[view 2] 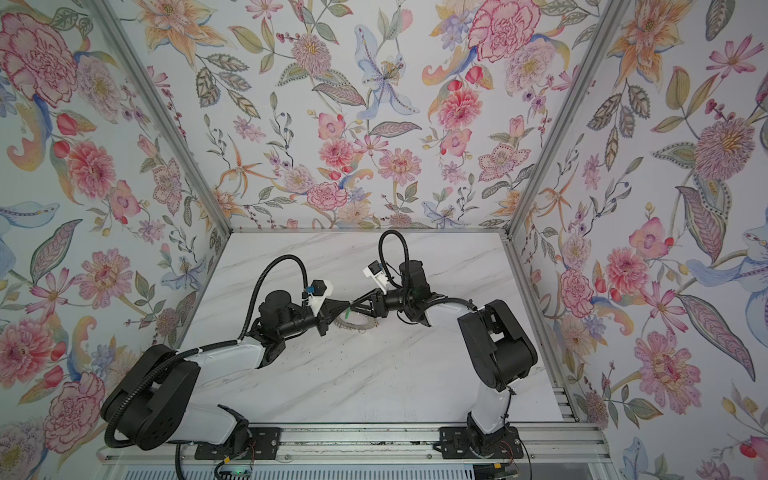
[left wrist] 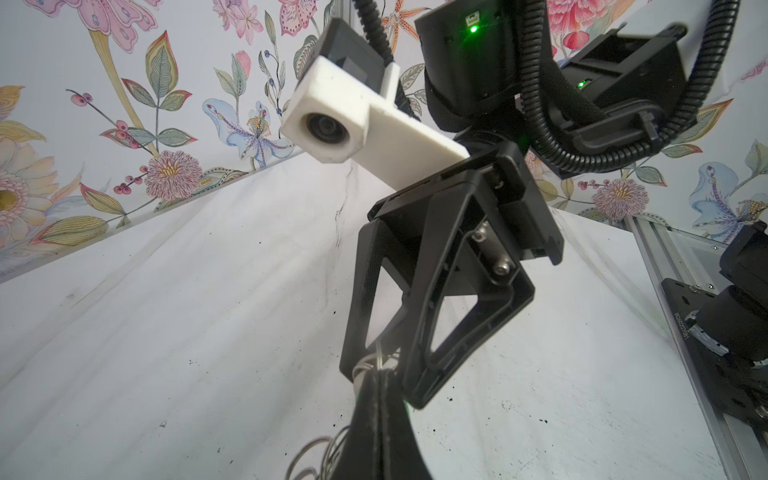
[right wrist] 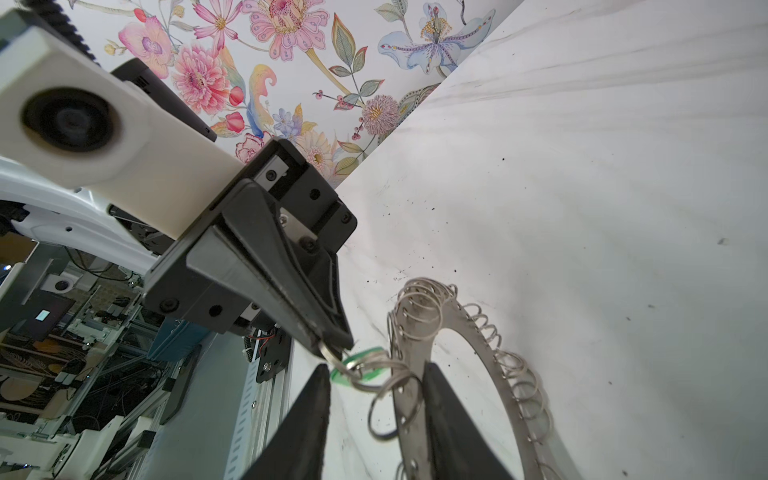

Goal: Remove the keys from the keyring

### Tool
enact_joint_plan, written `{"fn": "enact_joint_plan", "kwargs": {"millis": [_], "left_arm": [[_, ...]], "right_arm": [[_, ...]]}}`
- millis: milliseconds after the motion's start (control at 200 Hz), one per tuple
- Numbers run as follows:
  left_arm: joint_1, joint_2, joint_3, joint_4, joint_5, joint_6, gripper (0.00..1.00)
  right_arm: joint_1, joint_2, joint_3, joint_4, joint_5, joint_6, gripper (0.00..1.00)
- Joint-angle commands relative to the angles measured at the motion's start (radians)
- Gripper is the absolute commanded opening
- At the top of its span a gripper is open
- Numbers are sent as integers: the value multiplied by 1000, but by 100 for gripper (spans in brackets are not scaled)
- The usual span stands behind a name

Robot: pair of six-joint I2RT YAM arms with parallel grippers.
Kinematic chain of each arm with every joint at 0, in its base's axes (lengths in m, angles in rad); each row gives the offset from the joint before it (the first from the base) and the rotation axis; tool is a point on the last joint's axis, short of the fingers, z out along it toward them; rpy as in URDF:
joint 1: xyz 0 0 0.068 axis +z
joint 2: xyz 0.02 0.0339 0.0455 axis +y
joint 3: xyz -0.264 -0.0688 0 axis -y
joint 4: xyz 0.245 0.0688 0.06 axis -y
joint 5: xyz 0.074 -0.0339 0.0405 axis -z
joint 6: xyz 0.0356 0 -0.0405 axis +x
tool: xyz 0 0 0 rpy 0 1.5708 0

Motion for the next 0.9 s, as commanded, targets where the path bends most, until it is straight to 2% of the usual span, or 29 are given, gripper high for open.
{"fn": "enact_joint_plan", "kwargs": {"millis": [0, 320, 565, 896], "left_arm": [[9, -24, -10, 40, 4, 0, 0], [10, -32, -11, 35, -8, 5, 0], [8, -30, -12, 41, 3, -2, 0], [9, -32, -10, 41, 14, -5, 0]], "right_arm": [[11, -29, -18, 30, -17, -1, 38], [9, -114, -51, -64, 28, -50, 37], [11, -103, -27, -66, 19, -42, 35], [22, -92, -16, -40, 12, -23, 23]]}}
